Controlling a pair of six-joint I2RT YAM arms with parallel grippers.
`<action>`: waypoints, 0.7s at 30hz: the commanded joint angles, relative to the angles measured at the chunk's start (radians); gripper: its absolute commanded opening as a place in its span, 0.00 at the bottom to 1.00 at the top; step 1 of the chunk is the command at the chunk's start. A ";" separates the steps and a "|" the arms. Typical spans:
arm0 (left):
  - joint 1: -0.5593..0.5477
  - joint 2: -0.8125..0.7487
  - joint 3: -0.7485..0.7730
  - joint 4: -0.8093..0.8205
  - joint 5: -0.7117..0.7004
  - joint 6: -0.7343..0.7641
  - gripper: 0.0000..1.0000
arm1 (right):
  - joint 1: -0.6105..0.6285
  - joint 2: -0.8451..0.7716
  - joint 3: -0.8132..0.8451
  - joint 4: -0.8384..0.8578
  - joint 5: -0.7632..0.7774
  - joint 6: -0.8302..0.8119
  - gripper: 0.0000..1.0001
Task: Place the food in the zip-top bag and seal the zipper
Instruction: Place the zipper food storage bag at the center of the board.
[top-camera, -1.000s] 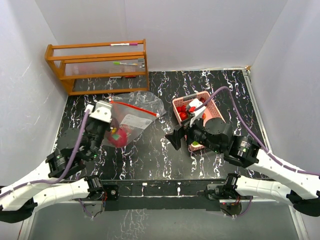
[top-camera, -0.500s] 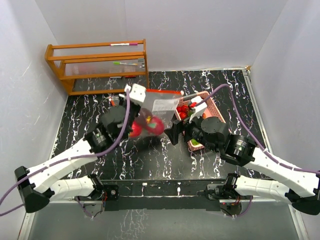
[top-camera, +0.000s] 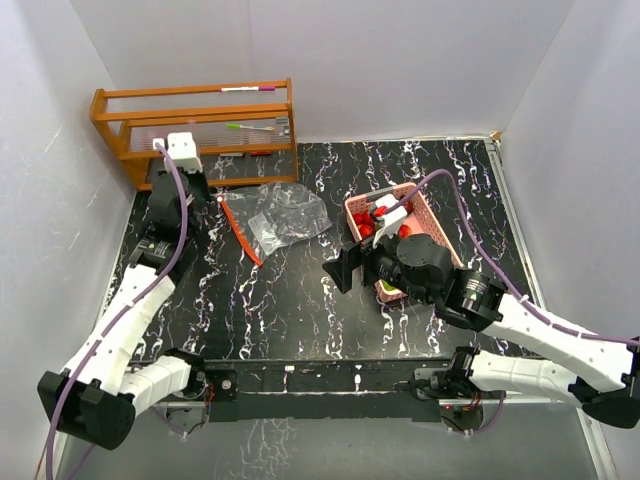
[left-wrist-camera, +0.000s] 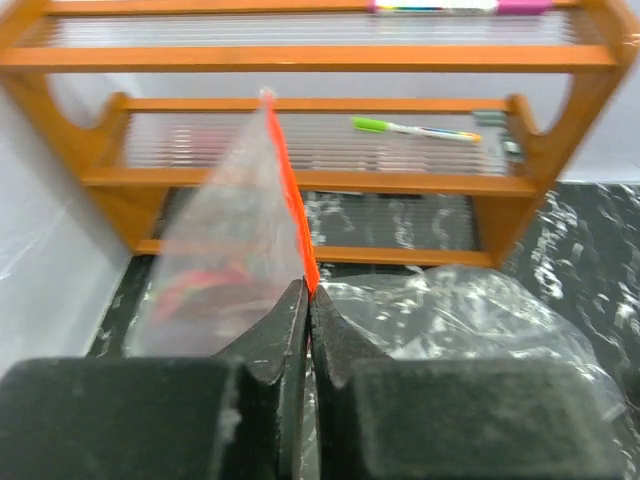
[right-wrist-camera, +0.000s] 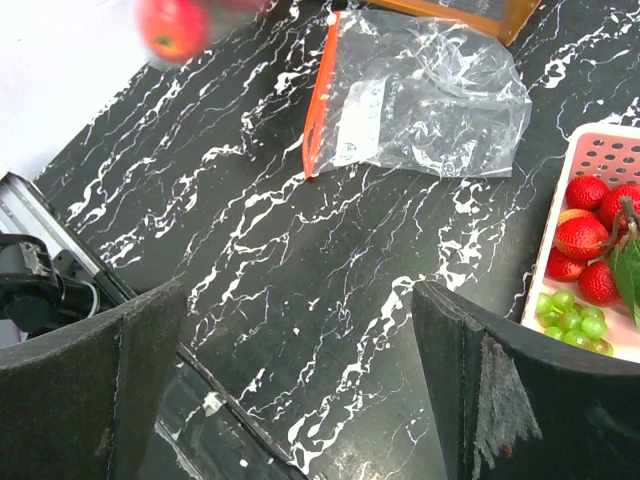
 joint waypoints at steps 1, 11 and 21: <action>0.027 -0.104 -0.071 0.108 -0.177 -0.039 0.08 | -0.003 -0.002 -0.011 0.054 -0.005 -0.003 0.98; 0.036 -0.081 -0.095 0.001 -0.055 -0.243 0.97 | -0.002 0.017 -0.021 0.045 0.005 -0.001 0.98; 0.036 0.045 -0.239 0.032 0.261 -0.638 0.81 | -0.002 0.029 -0.034 0.051 0.050 0.034 0.98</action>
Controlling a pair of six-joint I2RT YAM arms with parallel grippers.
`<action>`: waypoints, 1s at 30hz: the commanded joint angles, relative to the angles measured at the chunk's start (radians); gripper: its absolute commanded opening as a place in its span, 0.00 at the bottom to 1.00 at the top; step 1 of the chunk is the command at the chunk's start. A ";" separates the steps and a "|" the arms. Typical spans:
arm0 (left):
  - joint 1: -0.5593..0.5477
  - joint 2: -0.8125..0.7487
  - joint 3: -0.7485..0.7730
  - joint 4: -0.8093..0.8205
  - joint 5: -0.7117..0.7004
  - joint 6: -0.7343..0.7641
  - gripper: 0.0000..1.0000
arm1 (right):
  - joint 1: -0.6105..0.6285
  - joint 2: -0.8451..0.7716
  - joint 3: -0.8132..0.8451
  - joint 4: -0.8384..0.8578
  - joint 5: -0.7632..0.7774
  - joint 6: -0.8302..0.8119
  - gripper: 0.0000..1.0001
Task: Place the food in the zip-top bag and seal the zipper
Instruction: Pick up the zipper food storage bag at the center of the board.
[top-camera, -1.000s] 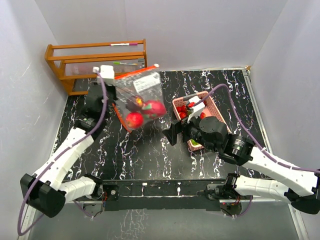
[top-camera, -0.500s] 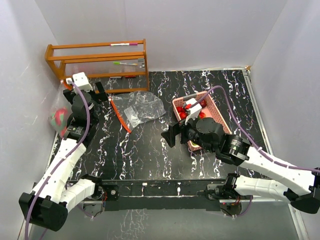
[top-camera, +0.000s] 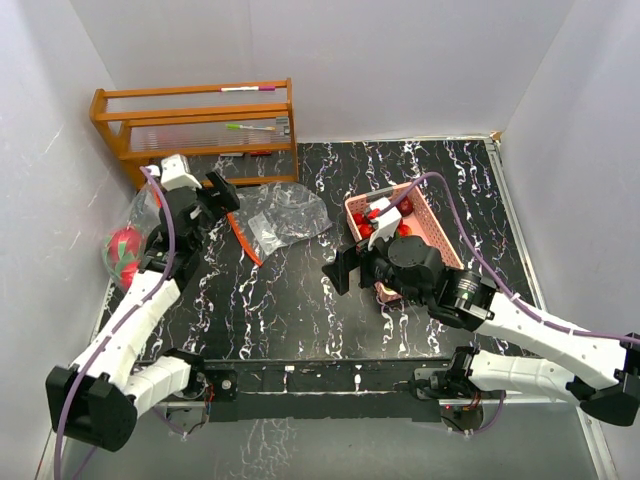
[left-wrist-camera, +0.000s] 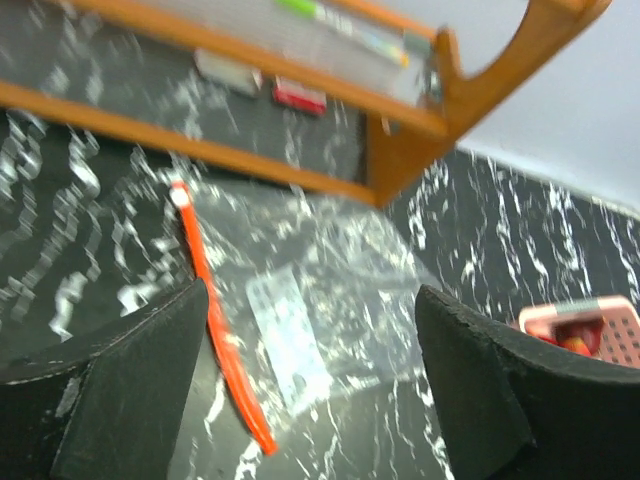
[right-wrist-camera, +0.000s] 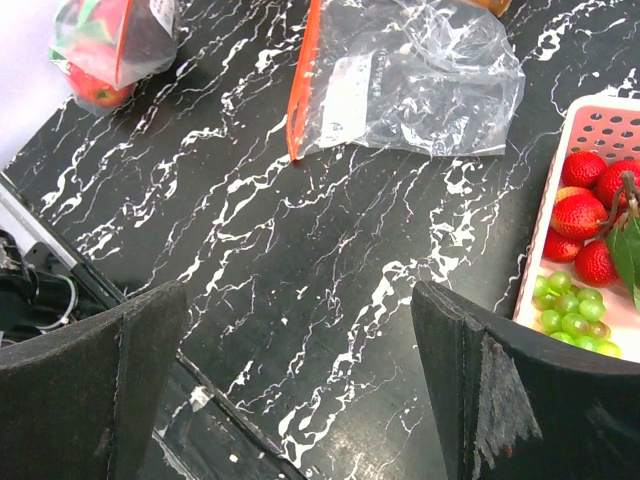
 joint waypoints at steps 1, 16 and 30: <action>0.002 0.124 -0.085 0.037 0.173 -0.234 0.78 | -0.002 0.007 -0.004 0.049 0.034 0.028 0.98; 0.001 0.460 -0.146 0.081 -0.030 -0.513 0.69 | -0.006 -0.003 -0.042 0.049 0.021 0.050 0.98; -0.032 0.699 -0.047 0.138 0.020 -0.463 0.58 | -0.016 -0.044 -0.073 0.038 0.046 0.065 0.98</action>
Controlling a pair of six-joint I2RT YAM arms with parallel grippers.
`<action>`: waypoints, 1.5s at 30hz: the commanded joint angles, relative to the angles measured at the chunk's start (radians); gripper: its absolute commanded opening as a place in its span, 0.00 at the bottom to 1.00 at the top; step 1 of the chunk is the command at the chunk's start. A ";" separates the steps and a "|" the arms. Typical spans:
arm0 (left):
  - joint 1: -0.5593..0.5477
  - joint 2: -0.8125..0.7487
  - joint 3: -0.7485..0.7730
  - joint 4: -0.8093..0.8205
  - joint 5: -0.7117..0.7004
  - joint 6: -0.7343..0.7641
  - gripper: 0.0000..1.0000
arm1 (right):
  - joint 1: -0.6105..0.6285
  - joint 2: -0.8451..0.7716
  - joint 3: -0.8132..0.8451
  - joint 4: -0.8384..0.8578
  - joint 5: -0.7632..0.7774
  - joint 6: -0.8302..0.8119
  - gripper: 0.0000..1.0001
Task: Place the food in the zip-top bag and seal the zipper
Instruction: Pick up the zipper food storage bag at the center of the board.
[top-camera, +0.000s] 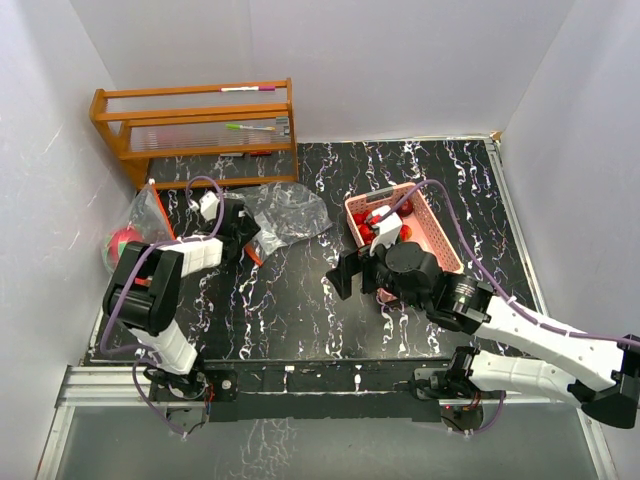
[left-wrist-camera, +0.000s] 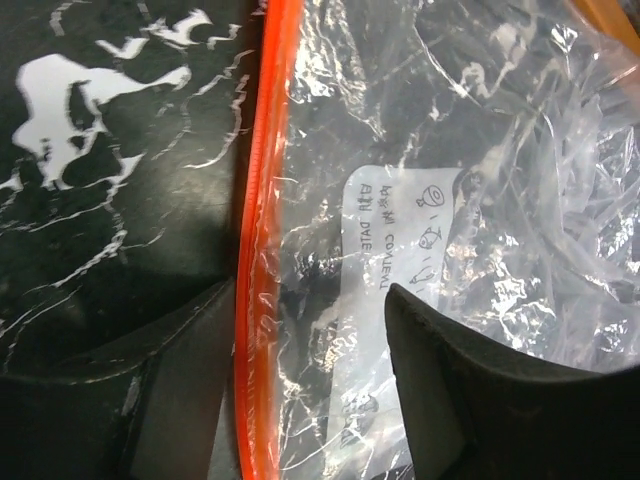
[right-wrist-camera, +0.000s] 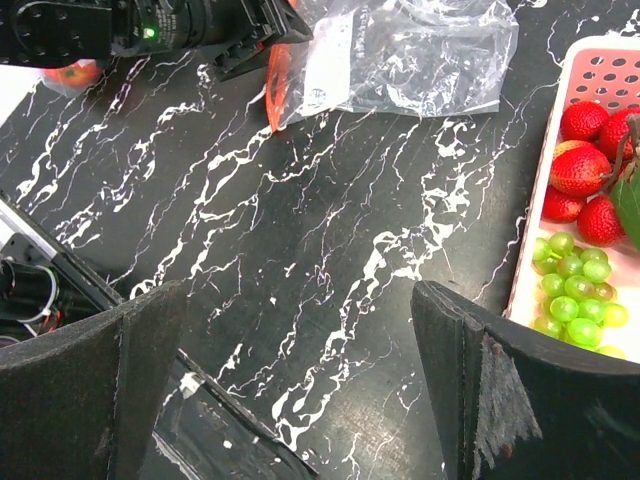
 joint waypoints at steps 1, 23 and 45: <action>-0.029 0.056 0.041 -0.010 0.030 0.046 0.55 | -0.008 -0.030 0.001 0.041 0.029 0.015 0.98; -0.075 -0.309 0.100 -0.126 0.218 0.391 0.00 | -0.011 0.006 0.011 0.072 -0.038 0.004 1.00; -0.083 -0.608 0.063 -0.238 0.798 0.826 0.00 | -0.012 0.214 0.141 0.389 0.262 0.199 0.94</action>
